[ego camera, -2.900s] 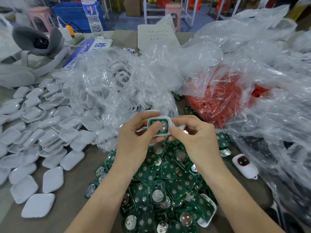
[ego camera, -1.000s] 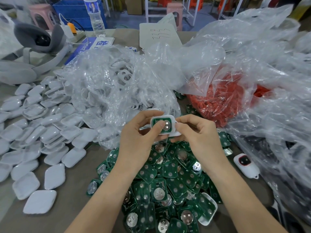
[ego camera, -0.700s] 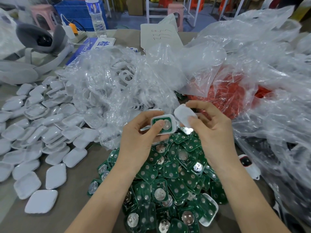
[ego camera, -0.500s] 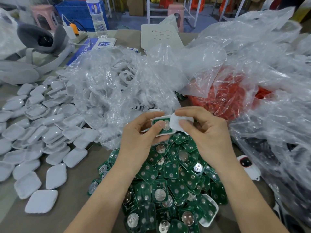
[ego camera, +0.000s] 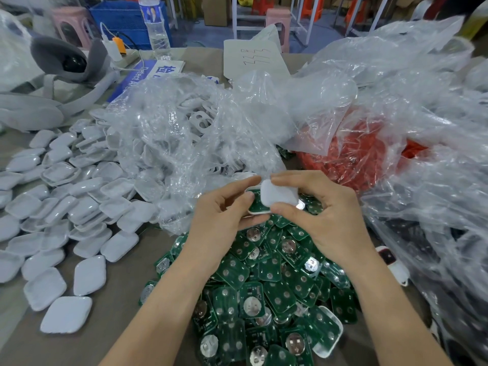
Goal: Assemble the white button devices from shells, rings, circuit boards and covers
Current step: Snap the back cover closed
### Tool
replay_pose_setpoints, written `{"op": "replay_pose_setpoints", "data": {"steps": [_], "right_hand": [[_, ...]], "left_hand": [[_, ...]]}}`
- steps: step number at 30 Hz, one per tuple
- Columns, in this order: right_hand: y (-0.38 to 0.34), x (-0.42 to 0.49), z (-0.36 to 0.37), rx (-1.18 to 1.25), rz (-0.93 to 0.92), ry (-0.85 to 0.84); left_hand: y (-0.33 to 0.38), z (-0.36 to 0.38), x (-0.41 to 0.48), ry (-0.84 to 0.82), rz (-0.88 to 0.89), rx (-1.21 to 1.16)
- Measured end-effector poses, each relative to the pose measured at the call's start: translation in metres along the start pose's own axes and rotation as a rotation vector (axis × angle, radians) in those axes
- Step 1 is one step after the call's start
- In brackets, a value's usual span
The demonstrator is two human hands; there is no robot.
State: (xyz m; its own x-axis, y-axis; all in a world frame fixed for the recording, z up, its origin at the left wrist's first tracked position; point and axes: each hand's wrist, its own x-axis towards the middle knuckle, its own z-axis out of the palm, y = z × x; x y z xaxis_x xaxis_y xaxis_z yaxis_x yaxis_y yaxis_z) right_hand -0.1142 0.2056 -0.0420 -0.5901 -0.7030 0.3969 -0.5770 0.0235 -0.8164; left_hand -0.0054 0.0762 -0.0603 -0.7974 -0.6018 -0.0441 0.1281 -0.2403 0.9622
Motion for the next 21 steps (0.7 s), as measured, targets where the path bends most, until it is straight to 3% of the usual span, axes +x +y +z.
{"op": "replay_pose_setpoints", "data": {"steps": [5, 11, 18, 21], "right_hand": [[0.0023, 0.0001, 0.0079, -0.054, -0.046, -0.049], [0.0041, -0.0007, 0.0093, -0.041, -0.061, -0.08], [0.005, 0.0007, 0.0058, 0.08, 0.058, -0.111], [0.0062, 0.0005, 0.0018, 0.238, 0.153, -0.071]], "left_hand": [[0.0033, -0.0009, -0.0007, -0.045, -0.021, -0.114], [0.003, -0.0015, -0.0015, -0.081, -0.027, -0.068], [0.0031, -0.0012, -0.0042, -0.136, -0.002, 0.065], [0.0042, -0.001, -0.0042, -0.16, 0.006, 0.01]]}}
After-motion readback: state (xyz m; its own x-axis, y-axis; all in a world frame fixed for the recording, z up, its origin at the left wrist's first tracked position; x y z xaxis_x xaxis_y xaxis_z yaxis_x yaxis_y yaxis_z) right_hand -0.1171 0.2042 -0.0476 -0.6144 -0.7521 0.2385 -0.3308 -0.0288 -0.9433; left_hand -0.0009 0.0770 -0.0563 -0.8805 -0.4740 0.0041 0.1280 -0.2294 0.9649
